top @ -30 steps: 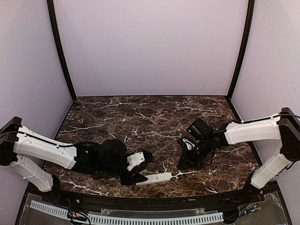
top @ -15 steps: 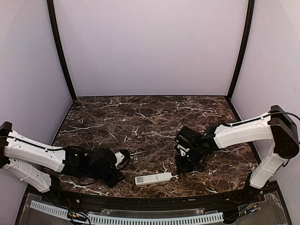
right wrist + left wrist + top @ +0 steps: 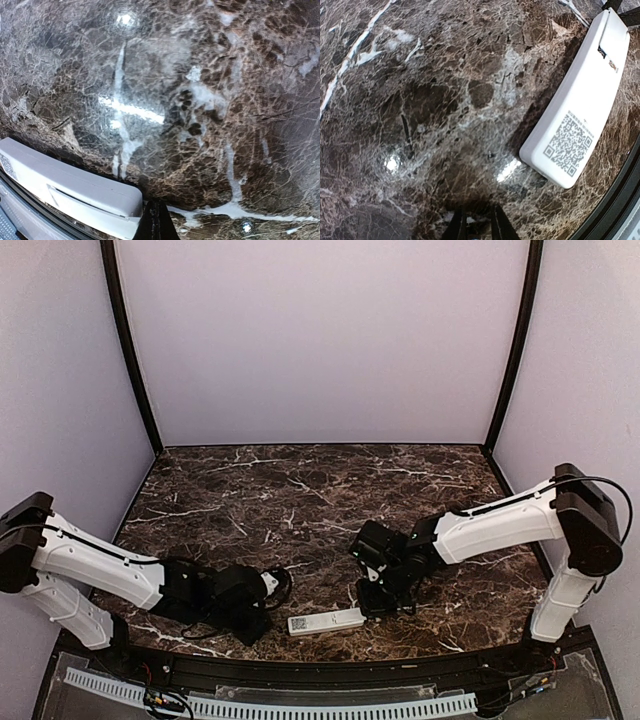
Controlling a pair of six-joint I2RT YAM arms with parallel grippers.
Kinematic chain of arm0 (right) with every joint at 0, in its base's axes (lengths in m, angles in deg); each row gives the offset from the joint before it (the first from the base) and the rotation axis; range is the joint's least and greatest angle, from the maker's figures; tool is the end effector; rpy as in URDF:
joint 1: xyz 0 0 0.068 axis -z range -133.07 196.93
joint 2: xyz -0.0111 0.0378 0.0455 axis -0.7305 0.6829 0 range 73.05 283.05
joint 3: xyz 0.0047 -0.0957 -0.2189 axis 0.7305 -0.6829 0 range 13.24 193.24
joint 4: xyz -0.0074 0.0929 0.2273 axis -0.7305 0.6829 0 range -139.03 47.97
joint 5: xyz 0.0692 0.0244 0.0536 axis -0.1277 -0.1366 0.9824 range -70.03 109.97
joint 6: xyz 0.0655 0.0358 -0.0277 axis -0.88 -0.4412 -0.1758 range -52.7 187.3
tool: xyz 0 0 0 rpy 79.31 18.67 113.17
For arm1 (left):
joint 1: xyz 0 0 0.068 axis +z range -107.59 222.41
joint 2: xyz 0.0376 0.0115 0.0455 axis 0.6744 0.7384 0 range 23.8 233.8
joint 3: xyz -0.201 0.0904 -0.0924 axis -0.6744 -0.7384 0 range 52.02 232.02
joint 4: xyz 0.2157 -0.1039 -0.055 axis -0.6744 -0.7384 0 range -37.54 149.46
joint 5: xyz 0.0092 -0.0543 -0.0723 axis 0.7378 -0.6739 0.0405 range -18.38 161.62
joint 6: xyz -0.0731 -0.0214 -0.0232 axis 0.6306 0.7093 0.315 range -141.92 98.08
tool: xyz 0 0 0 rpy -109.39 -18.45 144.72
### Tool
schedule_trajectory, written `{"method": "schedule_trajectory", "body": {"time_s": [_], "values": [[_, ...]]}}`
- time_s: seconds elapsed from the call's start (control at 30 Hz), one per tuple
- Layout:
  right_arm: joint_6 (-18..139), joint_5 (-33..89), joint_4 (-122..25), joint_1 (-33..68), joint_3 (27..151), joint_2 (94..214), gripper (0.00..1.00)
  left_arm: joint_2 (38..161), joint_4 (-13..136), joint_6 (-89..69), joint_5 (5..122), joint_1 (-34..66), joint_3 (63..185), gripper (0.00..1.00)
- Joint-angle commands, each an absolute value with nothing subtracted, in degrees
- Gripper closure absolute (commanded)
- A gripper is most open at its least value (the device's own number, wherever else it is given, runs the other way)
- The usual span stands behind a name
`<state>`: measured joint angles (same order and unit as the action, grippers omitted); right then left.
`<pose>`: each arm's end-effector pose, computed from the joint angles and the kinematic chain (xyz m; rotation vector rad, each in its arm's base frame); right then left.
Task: Load the batteries into the remote control
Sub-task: Load the battery cover onto the remote control without the battery cover.
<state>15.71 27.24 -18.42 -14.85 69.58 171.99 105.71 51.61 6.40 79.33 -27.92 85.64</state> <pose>0.1365 0.2730 0.0935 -0.2990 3.0338 0.4822 0.0972 -0.2450 0.0918 0.8871 2.4603 -0.4890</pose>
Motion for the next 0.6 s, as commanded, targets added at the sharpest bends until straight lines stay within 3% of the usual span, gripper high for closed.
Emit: {"method": "schedule_trajectory", "body": {"time_s": [0.0,0.57], "values": [[14.08,24.86,-16.00,-15.86,69.71,173.69,1.00,108.43,50.87,4.88,76.08,-28.53,86.23,0.85],[14.14,23.57,-14.08,-16.13,70.78,173.82,1.00,111.68,52.01,2.25,72.85,-30.06,88.06,0.89]]}}
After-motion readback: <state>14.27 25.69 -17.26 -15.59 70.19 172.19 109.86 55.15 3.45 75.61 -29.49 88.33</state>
